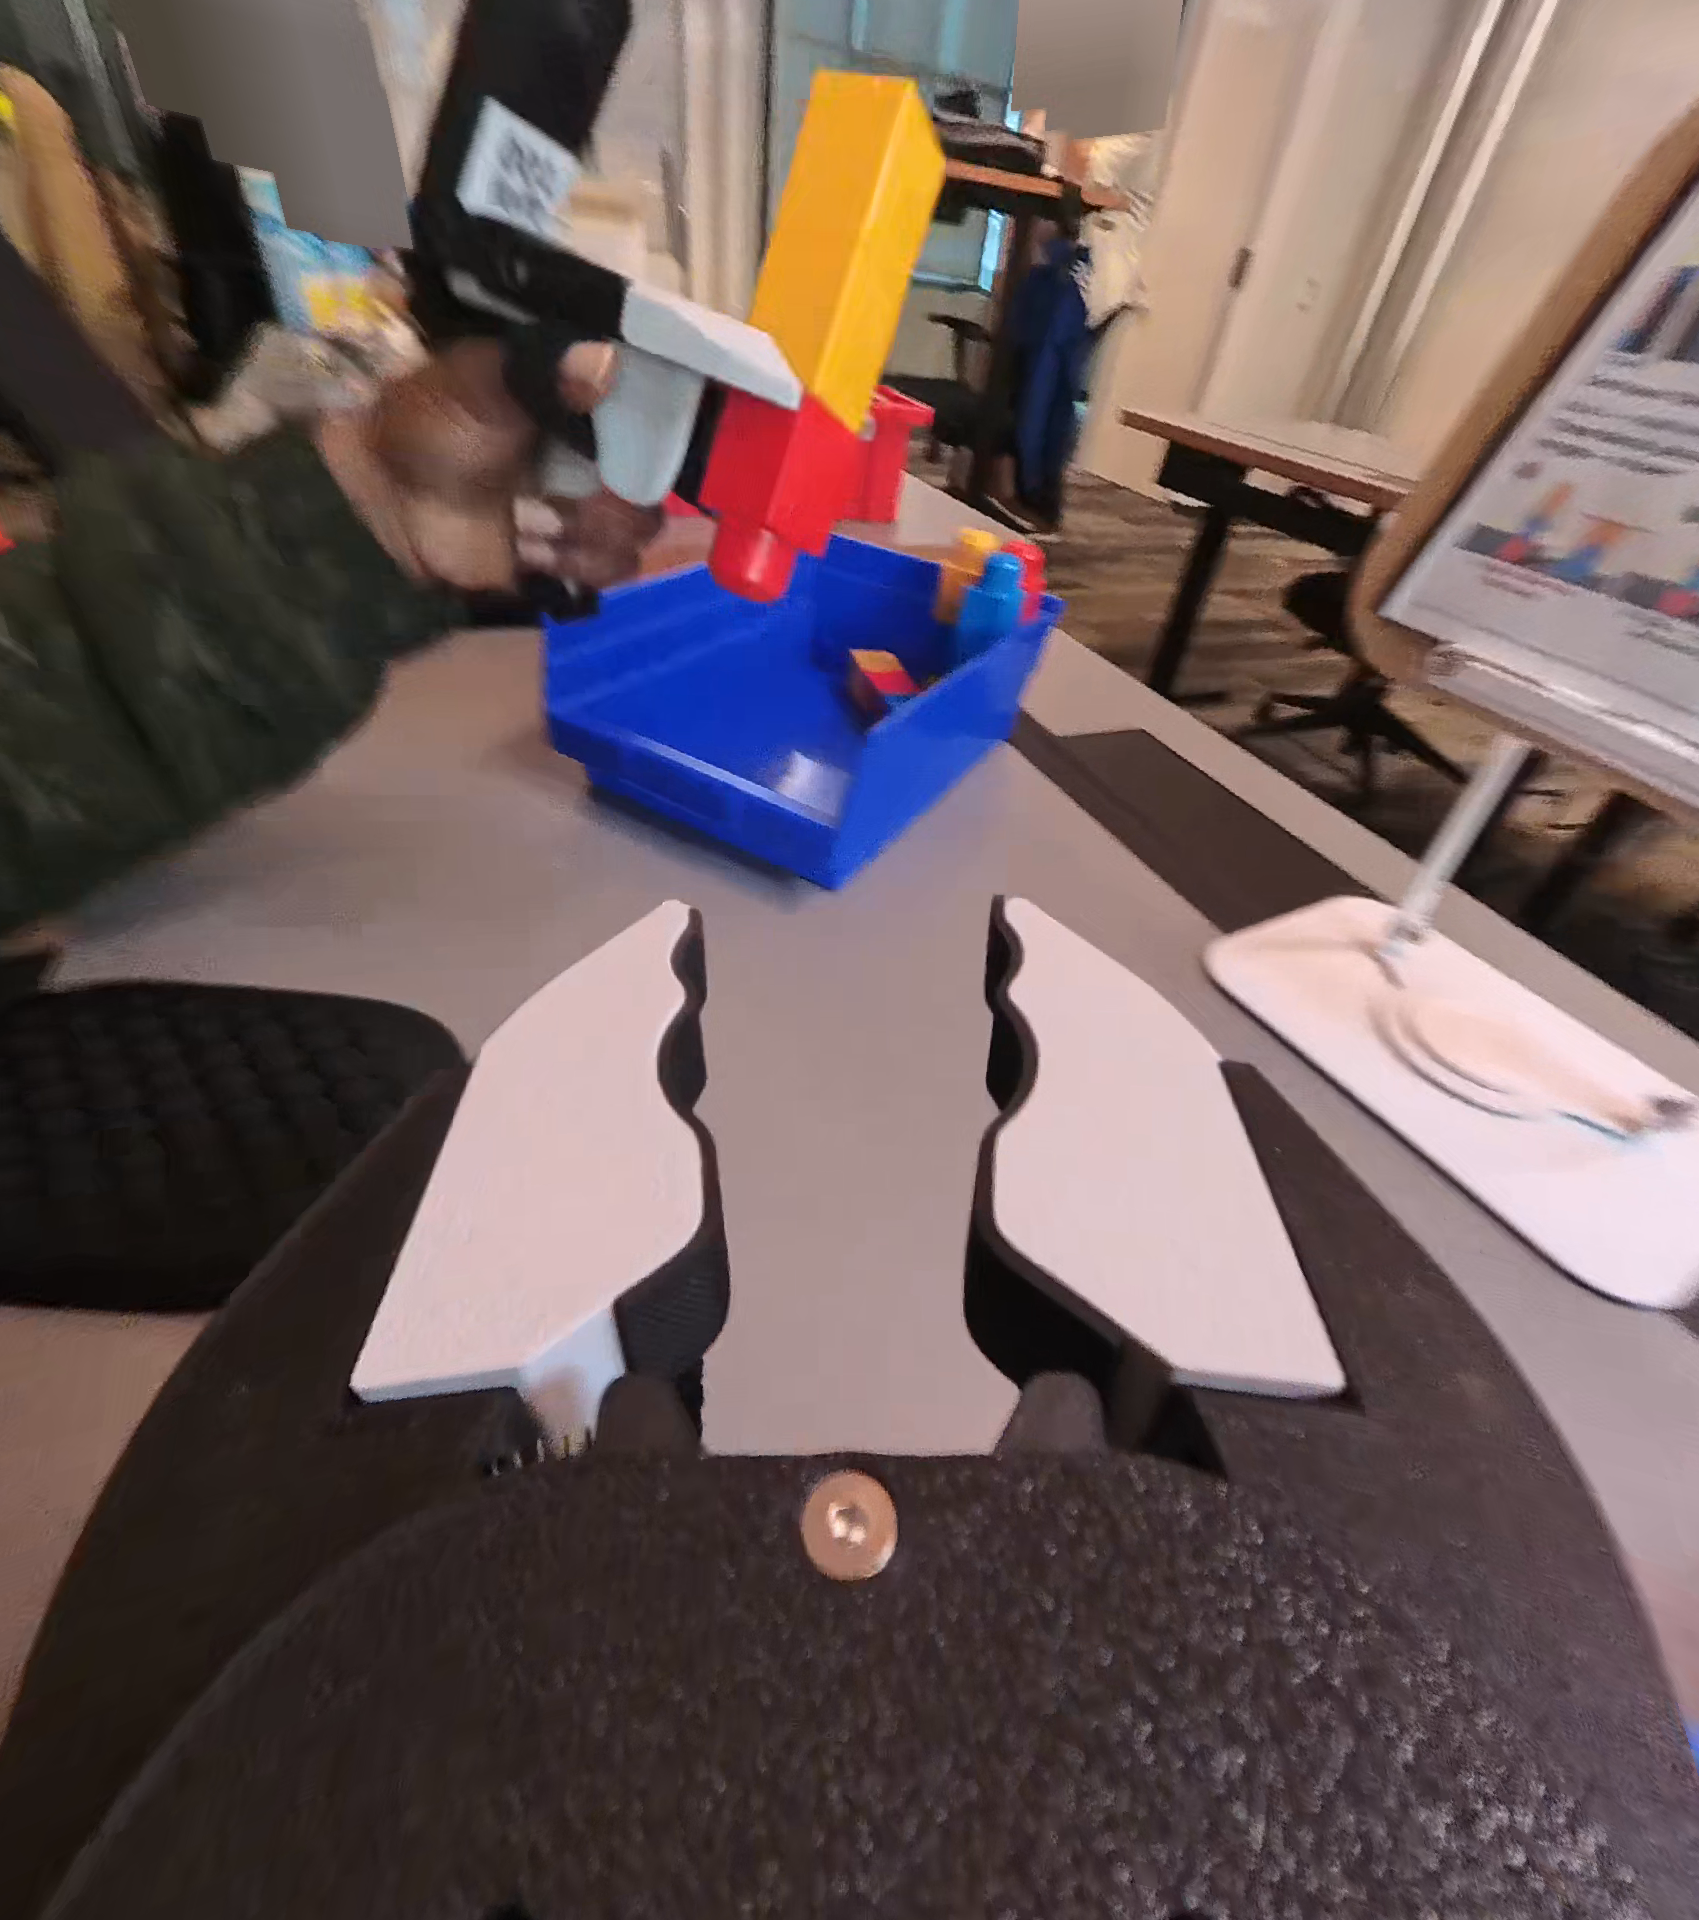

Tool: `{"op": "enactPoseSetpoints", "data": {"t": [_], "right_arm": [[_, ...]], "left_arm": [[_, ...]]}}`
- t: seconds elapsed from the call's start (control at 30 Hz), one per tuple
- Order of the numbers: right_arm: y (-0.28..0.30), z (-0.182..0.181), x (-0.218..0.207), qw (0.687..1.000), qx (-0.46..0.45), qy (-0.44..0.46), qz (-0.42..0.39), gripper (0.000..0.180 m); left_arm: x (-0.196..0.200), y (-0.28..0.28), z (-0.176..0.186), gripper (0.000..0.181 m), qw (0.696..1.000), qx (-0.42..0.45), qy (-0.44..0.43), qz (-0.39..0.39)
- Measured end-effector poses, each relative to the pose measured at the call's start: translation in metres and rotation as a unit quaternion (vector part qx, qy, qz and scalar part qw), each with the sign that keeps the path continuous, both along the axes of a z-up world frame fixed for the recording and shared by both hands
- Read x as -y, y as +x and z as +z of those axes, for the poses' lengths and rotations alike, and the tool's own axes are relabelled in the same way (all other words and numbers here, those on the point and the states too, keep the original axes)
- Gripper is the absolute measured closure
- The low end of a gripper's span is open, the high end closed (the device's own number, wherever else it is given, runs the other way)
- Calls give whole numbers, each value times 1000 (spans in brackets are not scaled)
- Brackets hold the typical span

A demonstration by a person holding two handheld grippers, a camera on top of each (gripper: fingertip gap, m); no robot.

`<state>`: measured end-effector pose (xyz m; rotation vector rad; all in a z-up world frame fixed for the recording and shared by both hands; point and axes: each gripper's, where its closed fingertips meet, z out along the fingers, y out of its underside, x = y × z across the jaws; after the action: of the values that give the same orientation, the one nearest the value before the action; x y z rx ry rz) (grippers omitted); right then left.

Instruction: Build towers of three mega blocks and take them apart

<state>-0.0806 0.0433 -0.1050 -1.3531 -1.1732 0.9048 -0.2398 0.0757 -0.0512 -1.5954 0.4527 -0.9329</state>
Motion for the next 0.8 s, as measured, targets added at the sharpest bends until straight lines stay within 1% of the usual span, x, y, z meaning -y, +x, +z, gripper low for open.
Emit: {"op": "enactPoseSetpoints", "data": {"t": [0.07, 0.13, 0.2, 0.27, 0.3, 0.37, 0.4, 0.43, 0.53, 0.6, 0.63, 0.7, 0.73, 0.8], "right_arm": [[-17, 1, 16, 998, -33, -45, 31, 123], [-30, 2, 27, 990, -73, -105, 52, 118], [-38, 0, 29, 978, -111, -165, 56, 114], [-39, -1, 26, 965, -149, -210, 55, 114], [-39, -1, 26, 958, -161, -229, 65, 116], [-39, -3, 28, 949, -162, -255, 86, 125], [-38, -4, 30, 949, -154, -259, 96, 143], [-36, -3, 31, 950, -147, -255, 104, 144], [-24, -2, 28, 970, -82, -202, 107, 145], [-9, -5, 22, 978, -21, -175, 107, 144], [1, -12, 19, 981, 26, -160, 103, 144], [23, -37, 10, 979, 144, -121, 78, 144], [34, -49, 5, 974, 197, -95, 59, 145], [50, -72, 5, 954, 290, -56, 50, 145]], "left_arm": [[14, 37, 8, 143, 994, 99, 17, -49], [22, 68, 5, 143, 981, 173, 19, -81], [32, 93, 3, 143, 964, 236, 33, -115], [35, 110, -5, 143, 956, 267, 40, -117], [34, 117, -11, 143, 956, 268, 43, -109], [38, 128, -21, 143, 958, 262, 47, -109], [40, 131, -23, 143, 956, 264, 48, -118], [42, 132, -23, 143, 956, 259, 49, -125], [43, 131, -30, 140, 968, 192, 46, -153], [37, 116, -34, 135, 978, 145, 55, -142], [33, 107, -38, 134, 983, 110, 59, -134], [24, 93, -52, 130, 992, 5, 71, -107], [23, 89, -60, 130, 990, -55, 83, -100], [30, 95, -76, 128, 975, -164, 103, -113]]}}
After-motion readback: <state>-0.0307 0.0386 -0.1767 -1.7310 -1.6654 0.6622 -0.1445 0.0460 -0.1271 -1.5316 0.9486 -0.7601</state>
